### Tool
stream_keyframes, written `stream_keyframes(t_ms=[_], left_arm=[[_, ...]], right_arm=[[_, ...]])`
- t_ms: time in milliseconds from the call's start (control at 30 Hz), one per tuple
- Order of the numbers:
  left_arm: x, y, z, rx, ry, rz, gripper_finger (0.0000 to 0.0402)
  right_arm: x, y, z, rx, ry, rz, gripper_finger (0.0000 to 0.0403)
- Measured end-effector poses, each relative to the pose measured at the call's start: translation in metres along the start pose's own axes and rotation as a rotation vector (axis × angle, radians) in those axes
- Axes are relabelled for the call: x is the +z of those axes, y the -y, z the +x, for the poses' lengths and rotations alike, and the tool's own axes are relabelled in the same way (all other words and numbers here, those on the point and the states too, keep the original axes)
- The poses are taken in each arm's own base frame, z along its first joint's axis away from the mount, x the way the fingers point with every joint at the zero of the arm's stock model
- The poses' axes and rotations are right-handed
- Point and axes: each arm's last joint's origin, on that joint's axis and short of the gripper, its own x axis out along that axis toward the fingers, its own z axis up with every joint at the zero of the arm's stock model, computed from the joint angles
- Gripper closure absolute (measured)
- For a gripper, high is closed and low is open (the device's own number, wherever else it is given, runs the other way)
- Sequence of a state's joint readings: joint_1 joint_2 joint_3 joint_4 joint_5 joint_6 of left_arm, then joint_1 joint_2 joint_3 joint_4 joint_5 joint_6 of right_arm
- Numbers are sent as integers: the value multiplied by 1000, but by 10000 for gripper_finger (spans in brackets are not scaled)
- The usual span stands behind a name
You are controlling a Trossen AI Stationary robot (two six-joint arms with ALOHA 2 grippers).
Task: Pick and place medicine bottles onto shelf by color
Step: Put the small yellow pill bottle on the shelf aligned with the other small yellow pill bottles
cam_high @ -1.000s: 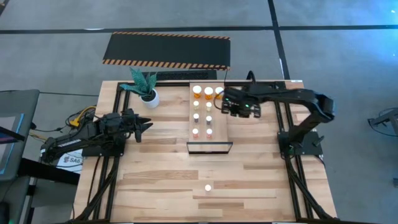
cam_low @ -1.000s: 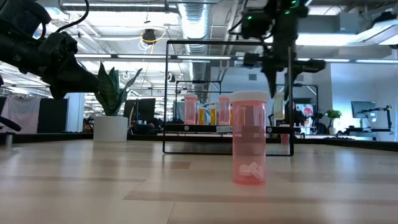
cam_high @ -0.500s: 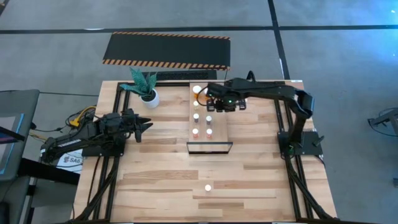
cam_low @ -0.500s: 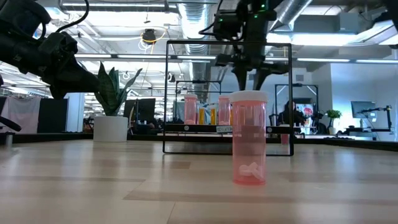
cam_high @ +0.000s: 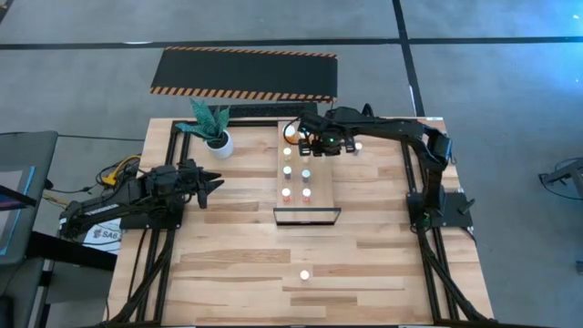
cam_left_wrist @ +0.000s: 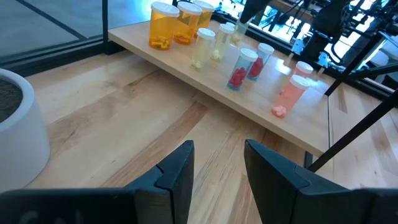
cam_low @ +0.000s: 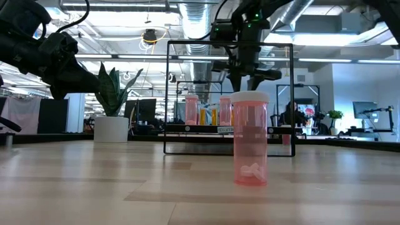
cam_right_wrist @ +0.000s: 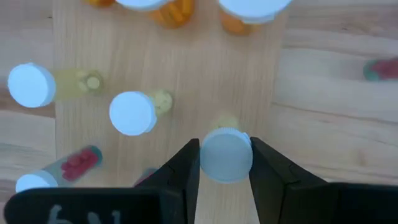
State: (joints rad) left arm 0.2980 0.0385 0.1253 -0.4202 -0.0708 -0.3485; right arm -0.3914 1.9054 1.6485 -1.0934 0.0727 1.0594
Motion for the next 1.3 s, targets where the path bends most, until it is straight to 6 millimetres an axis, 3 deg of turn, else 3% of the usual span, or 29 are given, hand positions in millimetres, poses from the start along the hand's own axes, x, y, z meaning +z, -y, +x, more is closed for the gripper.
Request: stream_keyframes(t_ms=[1300], left_arm=[[0, 0, 0, 0, 0, 0, 274]], right_arm=[[1, -6, 12, 20, -15, -52, 269]])
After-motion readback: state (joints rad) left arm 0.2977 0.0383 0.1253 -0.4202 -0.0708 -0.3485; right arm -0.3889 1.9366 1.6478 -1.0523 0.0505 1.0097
